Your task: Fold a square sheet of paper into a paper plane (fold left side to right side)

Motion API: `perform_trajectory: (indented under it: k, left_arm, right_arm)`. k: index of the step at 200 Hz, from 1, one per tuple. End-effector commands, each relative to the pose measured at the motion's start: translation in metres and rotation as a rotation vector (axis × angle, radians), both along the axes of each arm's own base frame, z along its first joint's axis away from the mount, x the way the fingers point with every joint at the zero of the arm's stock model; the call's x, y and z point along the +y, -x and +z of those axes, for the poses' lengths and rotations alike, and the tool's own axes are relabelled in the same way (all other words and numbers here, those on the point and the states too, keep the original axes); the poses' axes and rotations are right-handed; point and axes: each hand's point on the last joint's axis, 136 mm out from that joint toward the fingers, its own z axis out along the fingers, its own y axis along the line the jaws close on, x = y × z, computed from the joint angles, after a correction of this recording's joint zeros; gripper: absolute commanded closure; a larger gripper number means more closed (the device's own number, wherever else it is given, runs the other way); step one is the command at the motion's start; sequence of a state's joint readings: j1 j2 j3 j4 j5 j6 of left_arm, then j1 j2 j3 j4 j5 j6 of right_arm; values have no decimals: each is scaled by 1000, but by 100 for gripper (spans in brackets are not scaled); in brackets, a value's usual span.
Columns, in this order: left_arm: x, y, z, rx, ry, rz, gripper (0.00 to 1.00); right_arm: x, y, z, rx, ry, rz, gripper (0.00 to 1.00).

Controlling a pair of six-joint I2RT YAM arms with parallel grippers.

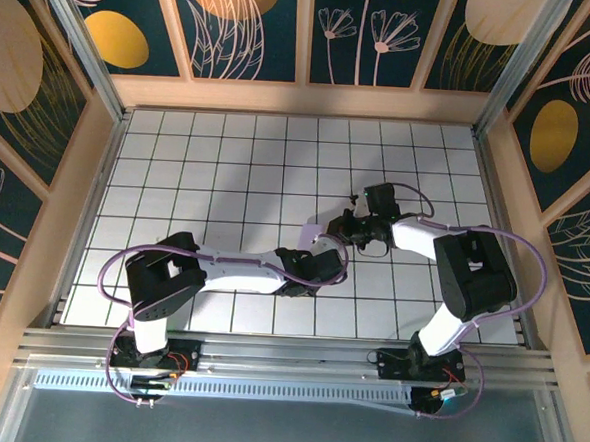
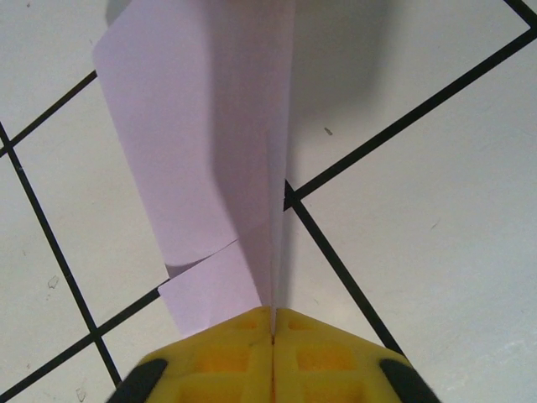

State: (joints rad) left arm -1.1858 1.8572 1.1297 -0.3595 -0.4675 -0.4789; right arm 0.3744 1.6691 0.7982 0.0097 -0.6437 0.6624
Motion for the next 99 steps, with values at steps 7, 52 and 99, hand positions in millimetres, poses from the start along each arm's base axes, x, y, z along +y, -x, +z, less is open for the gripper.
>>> perform_trajectory:
  k: [7,52,99]
  left_arm:
    - [2,3,-8,4,-10,6,98]
    - [-10,5,-13,32,25,-28,100]
    - [-26,-4,-12,118,109,-49,100]
  right_arm:
    - [-22,-11,8,-40,38,-53,82]
    - [-85,-24,22,-125,188,-190,61]
    - [-130,-26,47,-222,219,-307,54]
